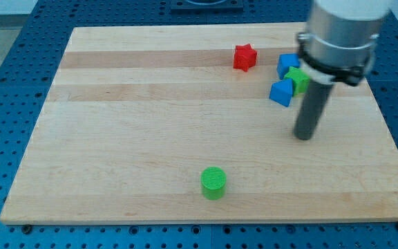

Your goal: Slide the blue triangle right of the red star

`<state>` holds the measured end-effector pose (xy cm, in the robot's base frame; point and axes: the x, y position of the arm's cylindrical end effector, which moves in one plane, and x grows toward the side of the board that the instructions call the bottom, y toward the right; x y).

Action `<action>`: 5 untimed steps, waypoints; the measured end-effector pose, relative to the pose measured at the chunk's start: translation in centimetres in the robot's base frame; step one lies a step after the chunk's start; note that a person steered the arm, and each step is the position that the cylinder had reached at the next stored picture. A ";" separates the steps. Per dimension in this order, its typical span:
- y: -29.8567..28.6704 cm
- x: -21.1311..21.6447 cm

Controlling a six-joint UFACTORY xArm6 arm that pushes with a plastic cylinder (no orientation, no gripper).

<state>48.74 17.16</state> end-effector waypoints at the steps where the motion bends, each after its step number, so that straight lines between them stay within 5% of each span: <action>1: 1.2 0.0; 5: -4.0 -5.1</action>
<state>43.66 13.11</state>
